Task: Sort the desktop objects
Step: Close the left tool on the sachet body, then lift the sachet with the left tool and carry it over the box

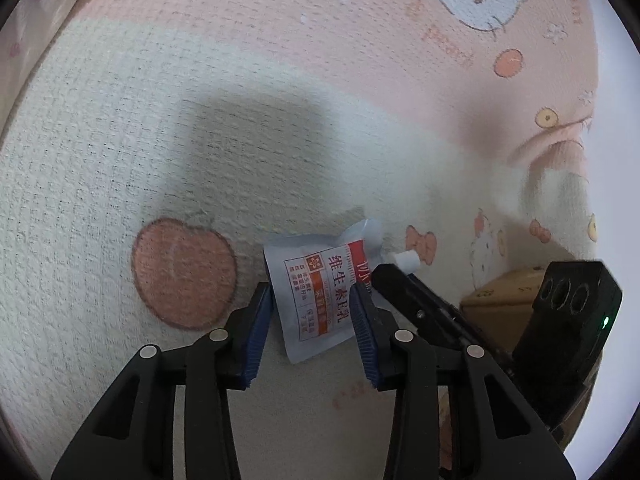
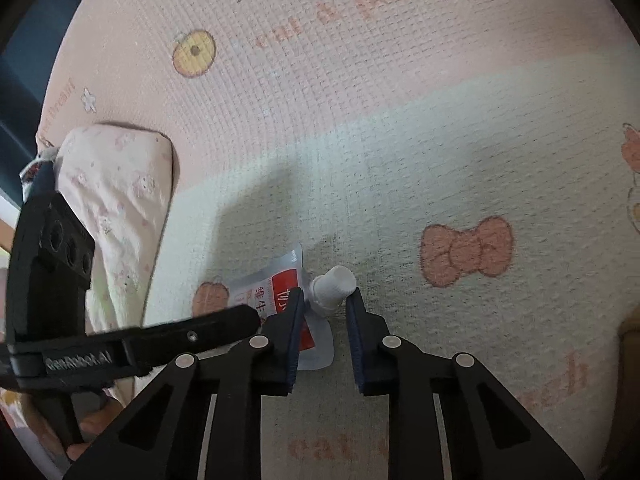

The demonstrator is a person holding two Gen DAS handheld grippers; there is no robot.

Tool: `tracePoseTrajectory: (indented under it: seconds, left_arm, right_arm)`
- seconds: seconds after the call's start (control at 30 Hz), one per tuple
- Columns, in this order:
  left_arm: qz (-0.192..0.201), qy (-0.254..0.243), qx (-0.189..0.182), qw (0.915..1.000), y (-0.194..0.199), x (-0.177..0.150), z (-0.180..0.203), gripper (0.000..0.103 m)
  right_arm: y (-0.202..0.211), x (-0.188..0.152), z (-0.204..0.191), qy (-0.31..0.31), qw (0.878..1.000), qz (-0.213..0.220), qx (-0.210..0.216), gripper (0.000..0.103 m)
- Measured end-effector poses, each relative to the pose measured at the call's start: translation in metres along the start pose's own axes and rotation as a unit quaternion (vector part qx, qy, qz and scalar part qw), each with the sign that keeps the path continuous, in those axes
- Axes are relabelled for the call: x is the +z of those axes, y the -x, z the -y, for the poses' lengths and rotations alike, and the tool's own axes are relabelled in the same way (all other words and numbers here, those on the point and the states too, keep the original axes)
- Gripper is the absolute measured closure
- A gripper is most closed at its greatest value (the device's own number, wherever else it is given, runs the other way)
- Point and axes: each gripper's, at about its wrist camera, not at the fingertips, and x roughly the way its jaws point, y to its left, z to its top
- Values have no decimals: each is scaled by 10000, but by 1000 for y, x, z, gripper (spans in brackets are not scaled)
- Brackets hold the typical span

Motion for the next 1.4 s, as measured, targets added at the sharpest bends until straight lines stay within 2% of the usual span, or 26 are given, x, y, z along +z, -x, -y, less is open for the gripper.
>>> tracePoseTrajectory:
  seconds: [0.17,0.3,0.43,0.67,0.77,0.93,1.1,1.23,1.4]
  left_arm:
    - [332,-430,64,9985,23,-6,25,62]
    - [737,-753,40,9944,52,-3,48,62]
    - [1120,-962,-158,9889,85,1,69,62]
    - [1360,-1416,-651,9784,121,-4,113,62]
    - [1385,-1708,-800,9722,126,-10,137,62]
    - [1398,-2111,-1062,9616,125,-19,178,62]
    - [1309,-2327,-1380,9538,121,-25,209,62]
    - [1202,-2558,-1436,9484,116,-33,232,62]
    - [987,-2735,-1610,9432,98,-43,263,62]
  right_arm:
    - [25,5,-8,43,9998,69,170,86]
    - [57,13,-24,226,9990,333,198,86]
    - [88,17,-43,517,9969,575,119,86]
    - [153,30,-54,589,9910,1195,104,86]
    - [183,33,-51,519,9870,1510,196,86]
    - [225,33,-52,631,9795,1905,-193,86]
    - [260,25,-39,506,9725,2251,-300,86]
    - [278,22,-22,295,9719,2329,-193,86]
    - [303,19,0,115,9700,2401,-356,86]
